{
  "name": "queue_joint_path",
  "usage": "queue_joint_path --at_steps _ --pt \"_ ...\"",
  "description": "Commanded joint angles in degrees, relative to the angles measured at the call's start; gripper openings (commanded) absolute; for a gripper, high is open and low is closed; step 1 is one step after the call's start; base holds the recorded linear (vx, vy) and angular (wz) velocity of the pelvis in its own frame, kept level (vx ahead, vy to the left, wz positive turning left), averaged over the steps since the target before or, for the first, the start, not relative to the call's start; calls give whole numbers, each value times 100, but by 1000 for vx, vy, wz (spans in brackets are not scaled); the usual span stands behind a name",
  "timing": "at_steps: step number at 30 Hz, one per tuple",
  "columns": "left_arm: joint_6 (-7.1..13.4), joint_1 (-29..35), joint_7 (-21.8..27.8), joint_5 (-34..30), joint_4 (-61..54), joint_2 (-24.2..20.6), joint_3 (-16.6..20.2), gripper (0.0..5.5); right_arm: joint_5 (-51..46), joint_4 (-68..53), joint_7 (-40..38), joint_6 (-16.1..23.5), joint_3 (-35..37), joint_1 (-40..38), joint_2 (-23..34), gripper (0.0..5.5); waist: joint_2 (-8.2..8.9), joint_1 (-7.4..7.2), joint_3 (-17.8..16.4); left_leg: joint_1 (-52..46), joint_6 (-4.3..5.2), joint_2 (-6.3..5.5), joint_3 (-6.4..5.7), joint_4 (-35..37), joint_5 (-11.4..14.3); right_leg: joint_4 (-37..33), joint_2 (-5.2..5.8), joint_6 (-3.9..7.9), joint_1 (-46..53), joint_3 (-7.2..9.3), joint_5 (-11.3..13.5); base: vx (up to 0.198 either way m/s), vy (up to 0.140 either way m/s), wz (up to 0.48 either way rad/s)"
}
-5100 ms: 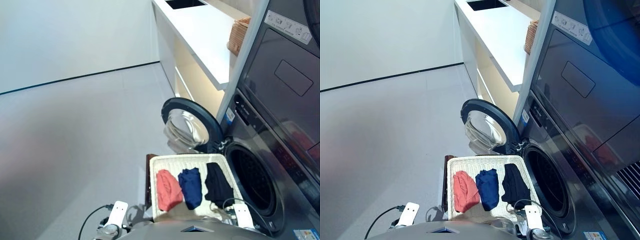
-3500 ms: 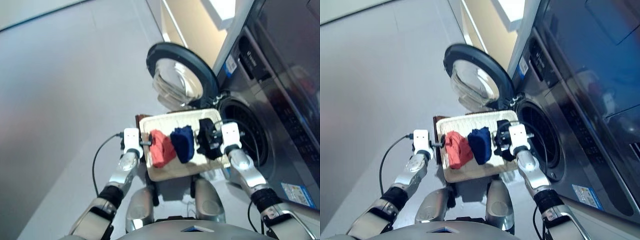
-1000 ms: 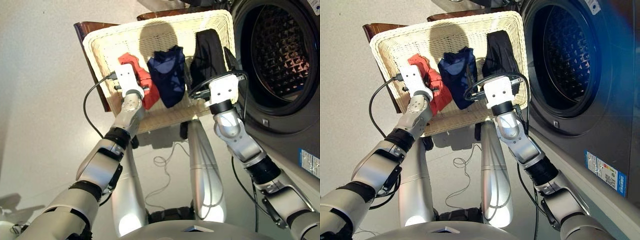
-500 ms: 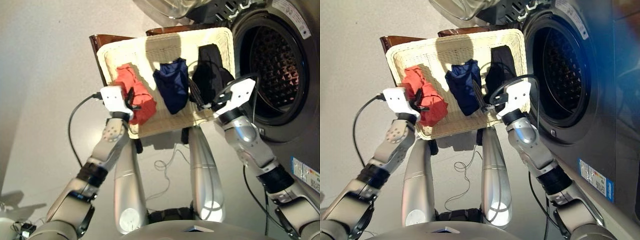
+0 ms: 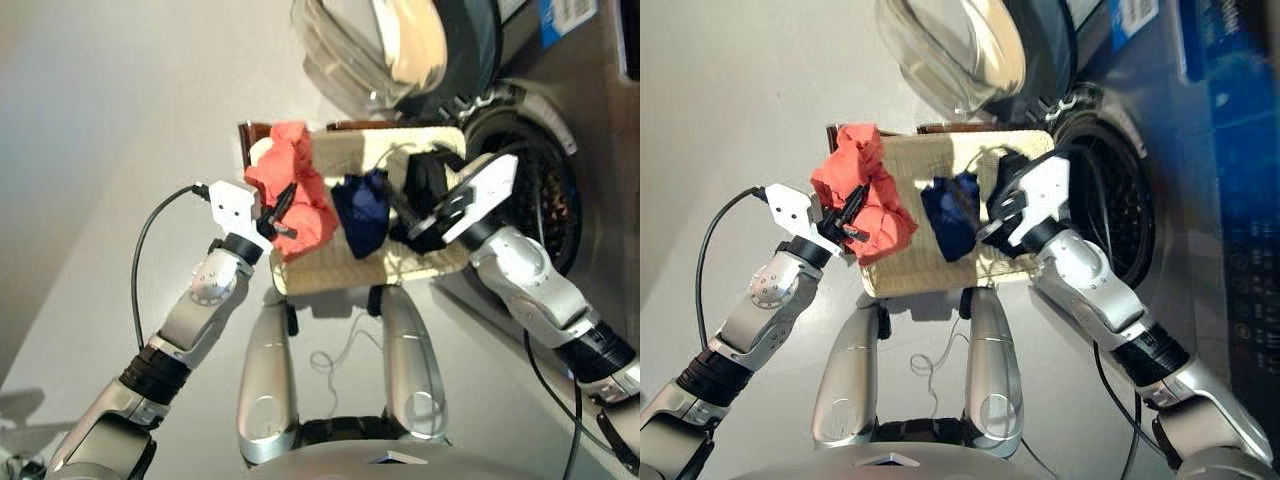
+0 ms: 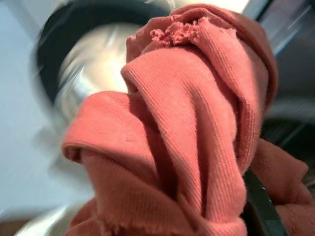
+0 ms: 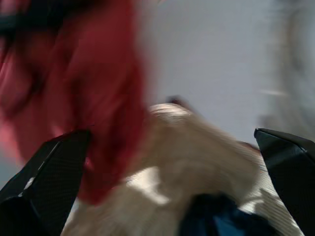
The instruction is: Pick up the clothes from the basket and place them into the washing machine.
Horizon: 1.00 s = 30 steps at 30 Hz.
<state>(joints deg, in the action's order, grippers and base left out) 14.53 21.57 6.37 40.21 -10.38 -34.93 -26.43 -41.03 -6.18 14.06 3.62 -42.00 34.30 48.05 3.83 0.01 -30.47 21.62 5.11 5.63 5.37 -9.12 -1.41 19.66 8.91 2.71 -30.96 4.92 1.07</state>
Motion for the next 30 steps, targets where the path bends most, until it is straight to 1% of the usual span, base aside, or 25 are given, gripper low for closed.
queue_joint_path --at_steps 1,3,4,5,7,8,12,15,22,27,30 --pt "456 73 429 375 -958 -48 -175 0 -383 -309 413 -61 -380 975 80 550 -119 1 68 30 177 135 -21 -68 -164 -594 394 755 383 -281 342 0 0 0" --pt "523 182 441 315 -1013 -106 -288 0 -463 -206 456 -141 -735 1478 -52 550 -105 43 68 -8 175 145 5 -90 -155 -579 375 748 395 -319 351 0 0 0" --pt "524 181 441 315 -1010 -104 -280 0 -466 -196 456 -138 -749 1493 -58 550 -104 37 68 -8 175 145 7 -90 -154 -579 374 748 393 -321 351 0 0 0" --pt "545 302 470 272 -1136 -206 -338 0 -447 -35 414 -167 -892 1796 -169 550 -122 64 72 1 175 162 8 -133 -146 -575 373 742 406 -335 337 0 0 0" --pt "551 349 477 280 -1197 -246 -351 0 -437 37 392 -161 -927 1878 -249 550 -132 64 71 -8 177 172 10 -144 -141 -568 373 742 421 -331 329 0 0 0" --pt "570 423 456 248 -1257 -280 -391 0 -379 139 408 -192 -1002 2008 -409 550 -150 71 80 -7 174 175 -6 -171 -134 -550 365 736 420 -330 314 0 0 0" --pt "606 590 409 143 -1294 -210 -468 0 -233 258 393 -239 -1008 2088 -615 550 -181 44 85 8 187 184 -11 -213 -127 -536 374 736 420 -340 288 0 0 0" --pt "593 630 363 129 -1273 -171 -494 0 -136 357 345 -237 -979 2074 -721 550 -198 42 77 21 191 182 -18 -229 -128 -531 372 732 425 -342 276 0 0 0" --pt "578 785 238 74 -1281 -69 -621 0 81 774 131 -134 -799 1989 -1084 550 -241 34 68 106 188 187 -55 -283 -136 -523 380 710 391 -346 260 0 0 0" --pt "577 840 158 32 -1223 -21 -675 0 202 880 33 -76 -763 2031 -1250 550 -233 35 67 170 178 190 -61 -339 -118 -500 380 706 334 -367 262 0 0 0" --pt "575 834 107 38 -1153 -31 -650 0 198 709 -29 -17 -697 2128 -1343 550 -198 36 67 201 165 196 -37 -360 -99 -501 368 714 289 -387 277 0 0 0"
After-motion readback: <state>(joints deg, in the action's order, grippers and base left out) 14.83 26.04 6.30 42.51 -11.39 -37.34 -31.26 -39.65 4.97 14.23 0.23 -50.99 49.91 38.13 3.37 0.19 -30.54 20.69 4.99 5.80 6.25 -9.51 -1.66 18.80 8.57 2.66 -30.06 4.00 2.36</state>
